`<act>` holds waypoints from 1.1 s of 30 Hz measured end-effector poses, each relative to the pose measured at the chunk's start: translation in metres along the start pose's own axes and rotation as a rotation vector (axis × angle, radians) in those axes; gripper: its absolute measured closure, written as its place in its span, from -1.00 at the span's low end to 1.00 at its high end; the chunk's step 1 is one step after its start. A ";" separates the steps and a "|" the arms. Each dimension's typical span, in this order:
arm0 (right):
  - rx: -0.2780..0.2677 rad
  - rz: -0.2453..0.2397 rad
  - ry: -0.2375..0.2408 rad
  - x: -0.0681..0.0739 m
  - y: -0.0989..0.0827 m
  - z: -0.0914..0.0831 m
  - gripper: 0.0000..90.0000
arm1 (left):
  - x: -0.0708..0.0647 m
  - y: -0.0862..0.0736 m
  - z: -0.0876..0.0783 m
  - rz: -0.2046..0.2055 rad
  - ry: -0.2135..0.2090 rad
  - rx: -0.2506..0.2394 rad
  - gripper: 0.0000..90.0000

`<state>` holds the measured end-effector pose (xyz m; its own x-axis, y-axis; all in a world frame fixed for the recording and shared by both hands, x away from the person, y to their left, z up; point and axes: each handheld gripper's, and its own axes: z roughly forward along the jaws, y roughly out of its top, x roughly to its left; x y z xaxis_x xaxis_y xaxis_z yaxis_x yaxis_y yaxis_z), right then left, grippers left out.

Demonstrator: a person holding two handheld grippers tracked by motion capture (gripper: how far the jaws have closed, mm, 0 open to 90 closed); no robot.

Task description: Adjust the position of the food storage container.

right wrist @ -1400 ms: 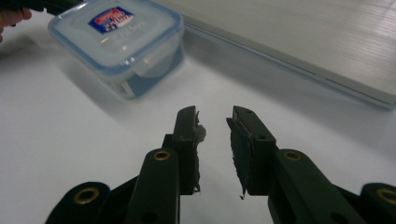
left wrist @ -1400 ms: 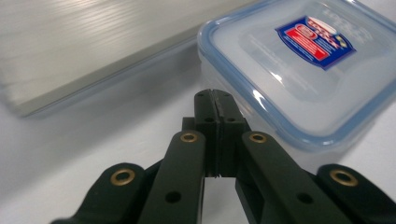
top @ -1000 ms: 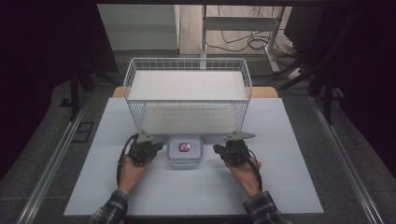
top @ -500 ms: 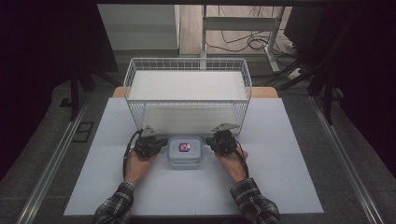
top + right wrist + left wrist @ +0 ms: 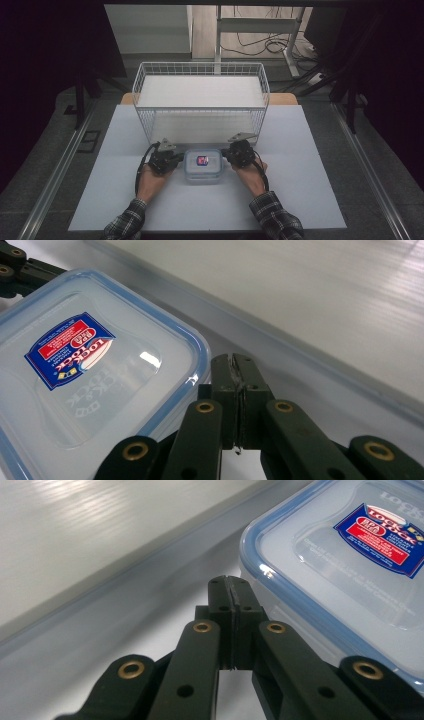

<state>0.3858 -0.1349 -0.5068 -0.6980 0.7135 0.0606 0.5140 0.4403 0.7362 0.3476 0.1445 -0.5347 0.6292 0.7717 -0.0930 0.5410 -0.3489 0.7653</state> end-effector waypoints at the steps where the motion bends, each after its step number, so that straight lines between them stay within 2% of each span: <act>1: 0.002 0.006 0.003 0.000 -0.002 -0.002 0.96 | -0.002 0.000 0.000 0.006 -0.001 0.003 1.00; 7: 0.008 0.014 0.018 0.003 -0.011 -0.013 0.96 | -0.013 -0.001 -0.005 0.038 -0.015 0.031 1.00; 9: 0.014 0.018 0.025 0.004 -0.015 -0.017 0.96 | -0.018 -0.003 -0.007 0.030 -0.015 0.035 1.00; 13: 0.018 0.009 0.032 0.008 -0.022 -0.024 0.96 | -0.026 -0.005 -0.010 0.048 -0.016 0.048 1.00; 19: 0.026 -0.002 0.027 0.017 -0.034 -0.036 0.97 | -0.041 -0.010 -0.017 0.069 -0.029 0.071 1.00; 20: 0.026 -0.002 0.027 0.017 -0.034 -0.036 0.97 | -0.041 -0.010 -0.017 0.069 -0.029 0.071 1.00; 23: 0.035 -0.014 0.019 0.023 -0.041 -0.043 0.98 | -0.052 -0.014 -0.021 0.066 -0.031 0.079 1.00; 27: 0.041 -0.033 0.009 0.026 -0.044 -0.047 0.96 | -0.055 -0.015 -0.025 0.089 -0.019 0.084 0.99; 28: 0.041 -0.033 0.009 0.026 -0.044 -0.047 0.96 | -0.053 -0.015 -0.031 0.082 -0.010 0.068 0.99; 29: 0.033 -0.041 -0.013 0.025 -0.045 -0.051 0.94 | -0.052 -0.015 -0.035 0.072 -0.014 0.062 0.99; 31: 0.021 -0.041 -0.011 0.024 -0.046 -0.057 0.91 | -0.049 -0.018 -0.045 0.047 -0.020 0.043 0.93; 32: 0.012 -0.036 -0.005 0.023 -0.048 -0.062 0.88 | -0.047 -0.021 -0.051 0.035 -0.028 0.035 0.87; 33: 0.001 -0.041 -0.004 0.022 -0.052 -0.073 0.80 | -0.047 -0.027 -0.061 0.002 -0.048 0.008 0.73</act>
<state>0.3078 -0.1817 -0.4947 -0.7169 0.6966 0.0277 0.4853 0.4702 0.7371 0.2691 0.1506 -0.5121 0.6565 0.7444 -0.1219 0.5440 -0.3553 0.7601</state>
